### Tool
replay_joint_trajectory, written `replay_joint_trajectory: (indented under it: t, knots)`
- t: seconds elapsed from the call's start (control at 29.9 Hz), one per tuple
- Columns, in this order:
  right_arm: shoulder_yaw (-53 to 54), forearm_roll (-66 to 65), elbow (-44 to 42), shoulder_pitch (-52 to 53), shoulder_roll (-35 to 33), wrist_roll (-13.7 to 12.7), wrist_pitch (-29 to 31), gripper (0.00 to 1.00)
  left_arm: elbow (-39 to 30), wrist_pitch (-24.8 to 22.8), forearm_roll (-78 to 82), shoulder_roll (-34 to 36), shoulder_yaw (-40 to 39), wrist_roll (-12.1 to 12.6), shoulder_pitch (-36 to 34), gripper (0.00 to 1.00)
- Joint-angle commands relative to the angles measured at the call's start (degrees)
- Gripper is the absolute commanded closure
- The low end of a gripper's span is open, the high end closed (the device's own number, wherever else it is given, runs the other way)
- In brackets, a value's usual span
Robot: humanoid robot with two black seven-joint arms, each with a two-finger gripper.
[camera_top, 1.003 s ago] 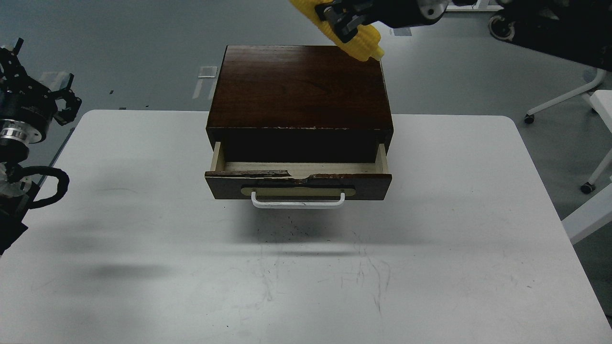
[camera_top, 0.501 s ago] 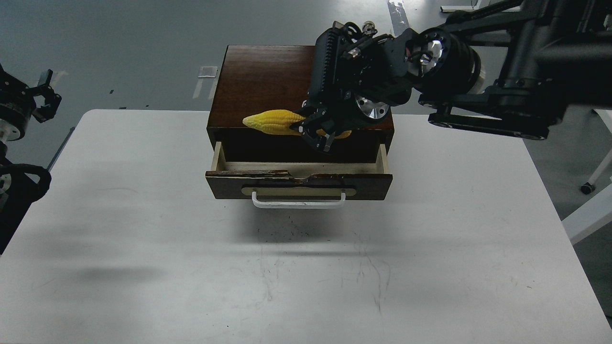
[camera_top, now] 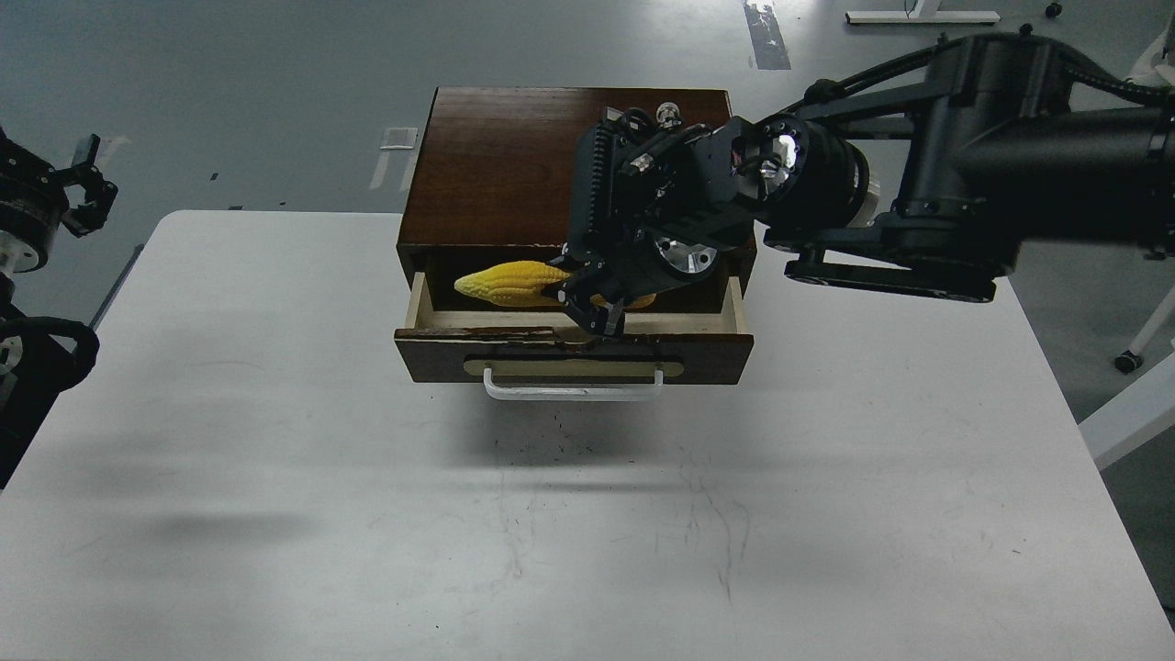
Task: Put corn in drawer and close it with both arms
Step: 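Lift the corn with the right gripper and lower it into the open drawer, then release the corn and withdraw the right gripper up and away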
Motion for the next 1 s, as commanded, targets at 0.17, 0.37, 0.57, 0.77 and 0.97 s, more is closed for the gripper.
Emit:
replay_joint_trajectory:
  t: [0.17,0.37,0.57,0.77,0.97]
  knots:
    - [0.2,0.9,0.1,-0.5,-0.5,0.1,-0.8,0.47,0.1,0.0,-0.4,0.0,-0.2,-0.3,0.0,0.02]
    - [0.6,1.1,0.1,-0.5,-0.6,0.2,-1.0,0.43,0.0,0.0,-0.7,0.4,-1.1,-0.4,-0.1,0.02]
    - [3.6,5.1,-0.4,0.0,-3.8,0.4,-1.0,0.34,-0.1,0.0,-1.2,1.1,-4.0,-0.3,-1.0,0.02]
    - [12.8,18.4,-6.5,-2.6,-9.5,0.2,-0.6,0.04,-0.2,0.0,-0.6,0.6,-2.8,0.5,-7.1,0.02]
    - [17.6,40.1,-12.4,-4.1,-16.1,-0.2,0.1,0.0,-7.6,0.0,3.8,1.5,0.0,6.7,-11.1,0.02]
